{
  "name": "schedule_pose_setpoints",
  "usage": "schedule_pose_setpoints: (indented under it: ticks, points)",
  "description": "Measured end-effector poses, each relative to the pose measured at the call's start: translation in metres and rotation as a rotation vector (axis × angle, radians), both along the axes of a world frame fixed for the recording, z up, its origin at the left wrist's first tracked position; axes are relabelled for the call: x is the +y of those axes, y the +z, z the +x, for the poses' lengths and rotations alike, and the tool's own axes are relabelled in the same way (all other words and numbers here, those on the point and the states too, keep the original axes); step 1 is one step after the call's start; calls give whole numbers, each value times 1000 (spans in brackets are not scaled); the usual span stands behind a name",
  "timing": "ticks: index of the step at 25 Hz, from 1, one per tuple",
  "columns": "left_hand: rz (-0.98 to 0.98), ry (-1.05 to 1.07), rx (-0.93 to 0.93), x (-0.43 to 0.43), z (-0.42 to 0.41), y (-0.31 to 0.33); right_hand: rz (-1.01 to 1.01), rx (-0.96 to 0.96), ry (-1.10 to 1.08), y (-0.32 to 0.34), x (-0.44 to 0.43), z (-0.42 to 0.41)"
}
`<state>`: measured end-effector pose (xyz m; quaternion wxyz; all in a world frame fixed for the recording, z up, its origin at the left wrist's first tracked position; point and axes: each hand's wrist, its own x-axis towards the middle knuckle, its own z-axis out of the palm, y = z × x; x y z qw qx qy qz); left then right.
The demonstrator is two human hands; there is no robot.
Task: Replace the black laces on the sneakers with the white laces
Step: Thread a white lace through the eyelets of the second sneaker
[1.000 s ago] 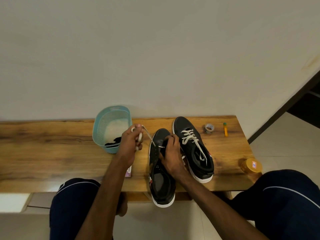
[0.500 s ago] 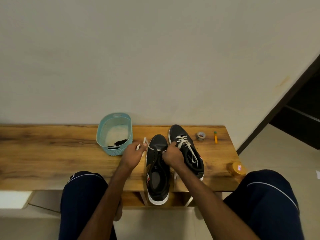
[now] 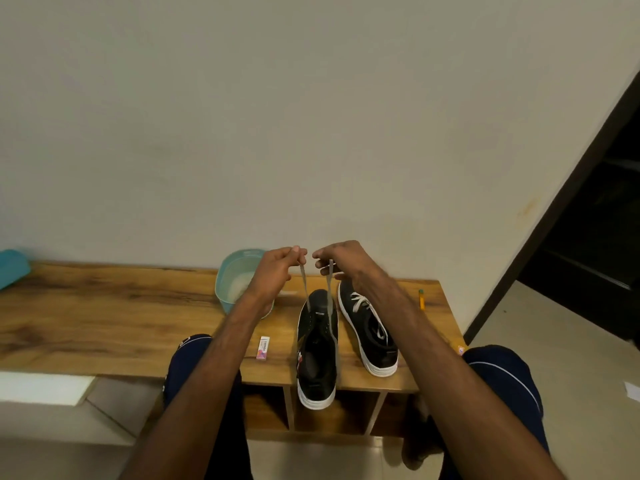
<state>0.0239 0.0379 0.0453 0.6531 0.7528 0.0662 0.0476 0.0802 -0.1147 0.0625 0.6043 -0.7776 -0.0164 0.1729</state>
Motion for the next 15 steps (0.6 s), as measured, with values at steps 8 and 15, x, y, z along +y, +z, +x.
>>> schedule_pose_setpoints:
  ticks: [8, 15]
  points:
    - [56, -40, -155, -7, 9, 56, 78, -66, -14, 23, 1, -11]
    - [73, -65, -228, -8, 24, 102, 336, -63, -15, 76, 2, -2]
